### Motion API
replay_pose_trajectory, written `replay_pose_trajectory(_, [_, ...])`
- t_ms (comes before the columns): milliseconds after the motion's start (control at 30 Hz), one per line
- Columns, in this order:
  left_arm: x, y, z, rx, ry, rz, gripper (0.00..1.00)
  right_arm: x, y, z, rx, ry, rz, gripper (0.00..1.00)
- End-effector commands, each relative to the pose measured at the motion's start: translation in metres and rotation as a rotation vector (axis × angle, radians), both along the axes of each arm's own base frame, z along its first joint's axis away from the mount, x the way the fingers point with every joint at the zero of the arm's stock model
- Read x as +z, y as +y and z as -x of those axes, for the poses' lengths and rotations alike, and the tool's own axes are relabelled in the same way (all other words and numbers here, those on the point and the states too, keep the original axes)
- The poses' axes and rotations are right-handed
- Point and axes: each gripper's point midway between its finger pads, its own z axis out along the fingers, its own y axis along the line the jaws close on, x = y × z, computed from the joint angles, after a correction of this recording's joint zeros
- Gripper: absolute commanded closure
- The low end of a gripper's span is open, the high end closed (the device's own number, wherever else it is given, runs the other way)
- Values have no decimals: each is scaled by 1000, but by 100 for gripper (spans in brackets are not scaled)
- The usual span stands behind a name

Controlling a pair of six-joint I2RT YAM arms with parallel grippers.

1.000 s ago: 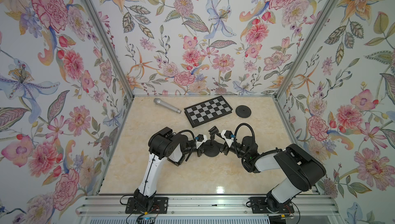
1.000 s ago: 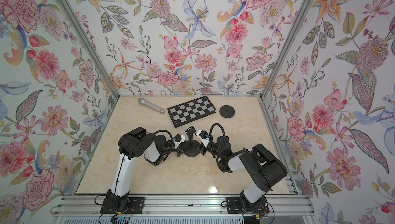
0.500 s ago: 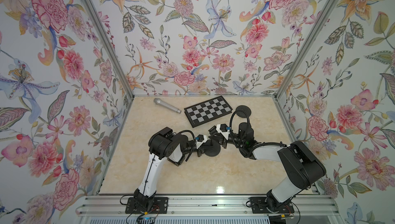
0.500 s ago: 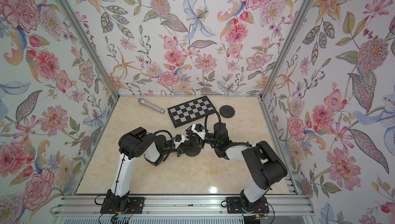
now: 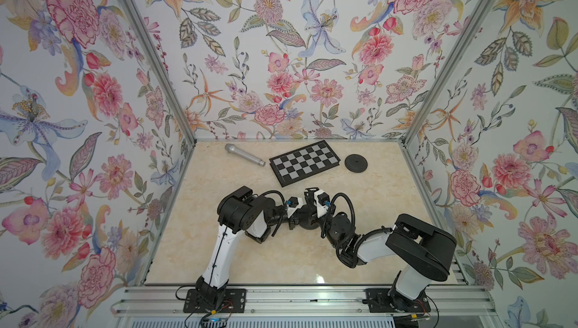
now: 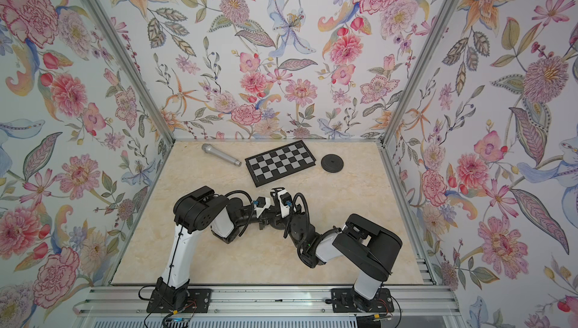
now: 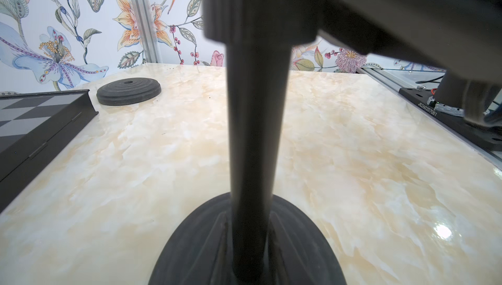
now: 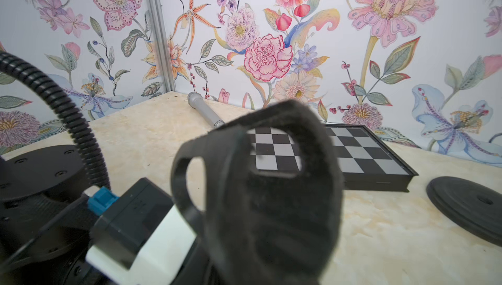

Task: Assemble a microphone stand
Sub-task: Screw the microphone stand pole into the microphone stand base.

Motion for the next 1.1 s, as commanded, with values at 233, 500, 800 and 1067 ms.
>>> replay_pose_trajectory(233, [8,0,15,-8,-115,73,73,-25,-4,39,595,47,86,41])
replay_pose_trajectory(500, [9,-4,21,-48,-121,76,73,-10,-20,27,789,-15,171,39])
replay_pose_trajectory(800, [9,-5,23,-57,-124,77,73,1,-13,-1,911,-7,118,45])
replay_pose_trajectory(1067, [9,-5,21,-57,-123,79,72,-8,-6,-3,893,7,86,68])
